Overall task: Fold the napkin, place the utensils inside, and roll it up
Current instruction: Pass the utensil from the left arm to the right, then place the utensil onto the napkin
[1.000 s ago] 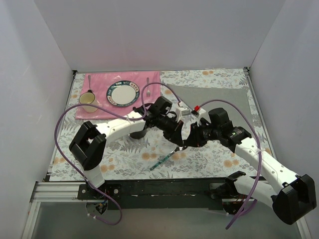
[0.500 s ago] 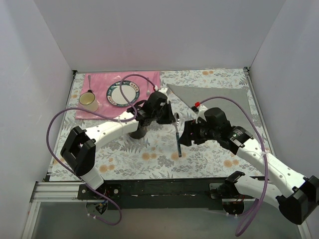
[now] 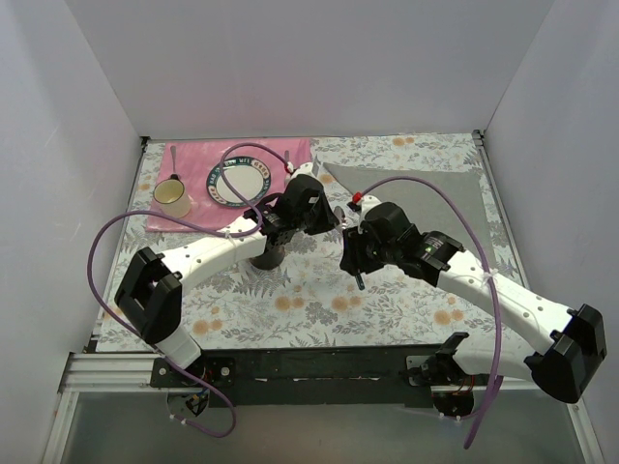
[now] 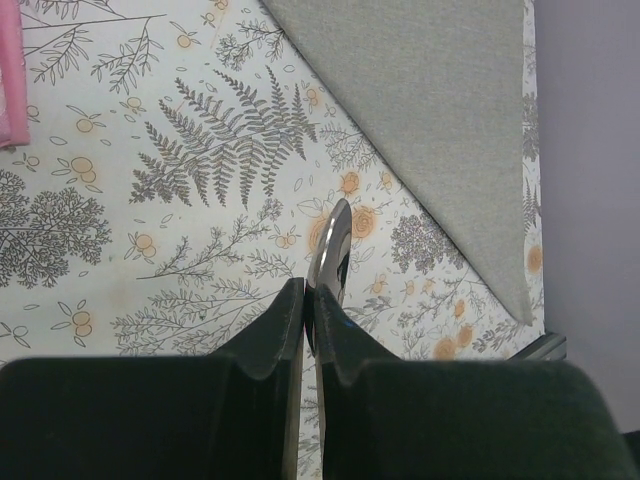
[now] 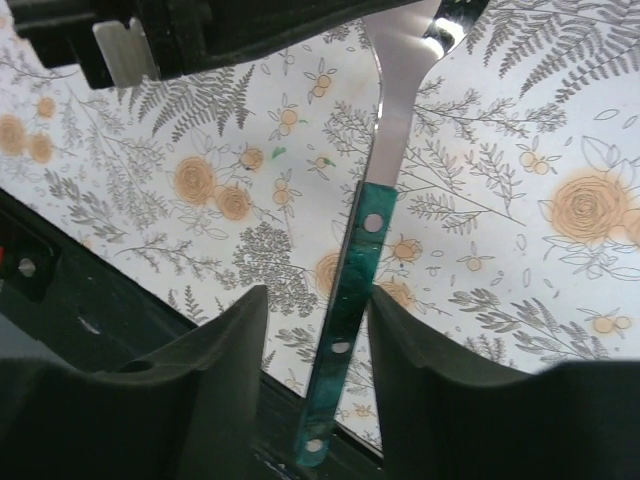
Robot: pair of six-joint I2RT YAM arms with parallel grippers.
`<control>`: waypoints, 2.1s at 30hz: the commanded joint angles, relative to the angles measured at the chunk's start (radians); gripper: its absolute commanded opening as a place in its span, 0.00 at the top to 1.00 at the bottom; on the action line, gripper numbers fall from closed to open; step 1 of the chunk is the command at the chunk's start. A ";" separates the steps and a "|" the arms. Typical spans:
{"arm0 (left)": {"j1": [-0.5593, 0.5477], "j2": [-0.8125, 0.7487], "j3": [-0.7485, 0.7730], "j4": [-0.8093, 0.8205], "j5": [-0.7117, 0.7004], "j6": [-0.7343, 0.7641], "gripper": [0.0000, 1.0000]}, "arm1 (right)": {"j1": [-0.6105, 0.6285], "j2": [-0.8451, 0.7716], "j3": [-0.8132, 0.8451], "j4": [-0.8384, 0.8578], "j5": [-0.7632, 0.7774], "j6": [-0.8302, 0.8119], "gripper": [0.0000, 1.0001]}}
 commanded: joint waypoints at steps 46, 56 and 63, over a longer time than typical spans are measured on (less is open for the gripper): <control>0.163 -0.737 -0.293 -0.013 0.312 0.088 0.13 | -0.716 0.381 0.195 0.075 -0.245 -1.227 0.99; 0.163 -0.769 -0.296 -0.058 0.276 0.139 0.12 | -0.765 0.496 0.189 0.122 -0.225 -1.243 0.99; 0.165 -0.757 -0.298 -0.065 0.285 0.148 0.12 | -0.776 0.509 0.119 0.182 -0.234 -1.260 0.99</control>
